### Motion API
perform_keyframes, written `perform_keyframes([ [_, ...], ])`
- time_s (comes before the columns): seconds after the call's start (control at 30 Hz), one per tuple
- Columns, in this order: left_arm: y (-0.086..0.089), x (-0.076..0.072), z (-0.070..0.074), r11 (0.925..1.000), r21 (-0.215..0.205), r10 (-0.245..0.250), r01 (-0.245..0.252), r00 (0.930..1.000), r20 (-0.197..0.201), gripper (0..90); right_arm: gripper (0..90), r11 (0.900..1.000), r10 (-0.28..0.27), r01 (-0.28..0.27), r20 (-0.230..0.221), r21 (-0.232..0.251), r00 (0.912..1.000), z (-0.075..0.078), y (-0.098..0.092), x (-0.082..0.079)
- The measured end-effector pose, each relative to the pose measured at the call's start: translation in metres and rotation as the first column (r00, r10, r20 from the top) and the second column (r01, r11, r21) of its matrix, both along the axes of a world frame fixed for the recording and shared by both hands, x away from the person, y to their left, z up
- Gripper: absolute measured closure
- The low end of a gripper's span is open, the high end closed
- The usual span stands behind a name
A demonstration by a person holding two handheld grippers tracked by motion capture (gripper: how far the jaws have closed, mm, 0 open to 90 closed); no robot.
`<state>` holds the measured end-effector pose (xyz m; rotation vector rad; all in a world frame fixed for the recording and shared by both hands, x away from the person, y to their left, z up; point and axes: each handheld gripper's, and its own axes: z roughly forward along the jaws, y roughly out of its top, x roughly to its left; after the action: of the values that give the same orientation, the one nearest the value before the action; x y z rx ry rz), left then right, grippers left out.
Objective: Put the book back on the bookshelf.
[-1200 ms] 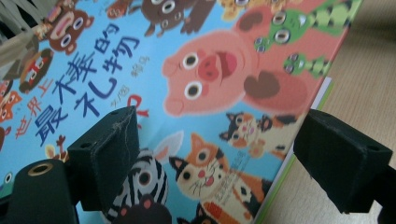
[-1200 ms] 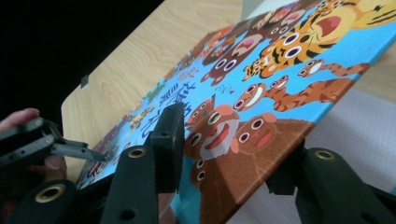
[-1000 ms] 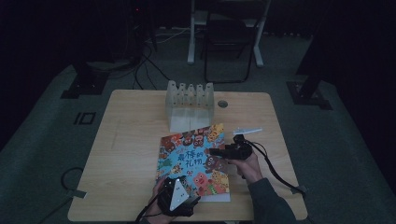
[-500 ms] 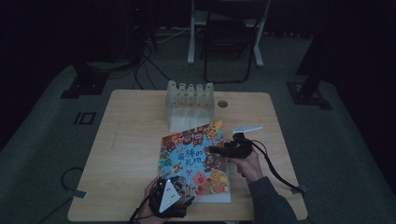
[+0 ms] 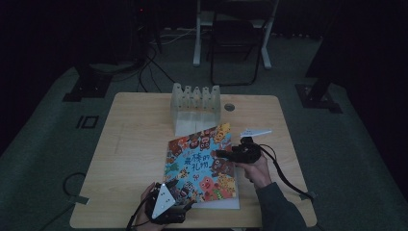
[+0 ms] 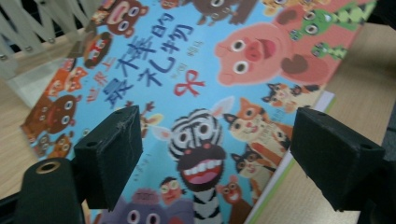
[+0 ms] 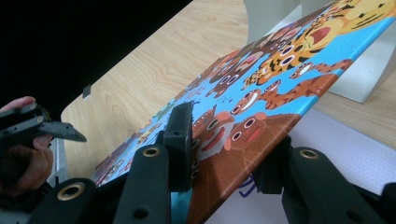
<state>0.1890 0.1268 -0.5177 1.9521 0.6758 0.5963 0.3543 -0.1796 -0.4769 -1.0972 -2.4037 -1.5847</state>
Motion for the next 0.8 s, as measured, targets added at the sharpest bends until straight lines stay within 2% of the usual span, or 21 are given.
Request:
perform_keyframes([
  [0.1, 0.004, 0.003, 0.001, 0.9999, -0.011, 0.003, -0.003, 1.0000, -0.009, 22.1, 63.9, 1.000, 0.002, -0.002, 0.012, -0.004, 0.9999, 0.002, 0.001, -0.001],
  [0.33, 0.013, 0.010, 0.004, 0.9984, -0.047, 0.031, -0.033, 0.9987, -0.042, 22.7, 64.0, 1.000, -0.003, 0.003, 0.030, -0.008, 0.9996, 0.005, -0.001, -0.005],
  [0.8, 0.024, 0.021, 0.007, 0.9962, -0.068, 0.048, -0.054, 0.9954, -0.083, 23.7, 64.3, 1.000, -0.008, 0.009, 0.071, -0.015, 0.9974, 0.011, -0.006, -0.011],
])
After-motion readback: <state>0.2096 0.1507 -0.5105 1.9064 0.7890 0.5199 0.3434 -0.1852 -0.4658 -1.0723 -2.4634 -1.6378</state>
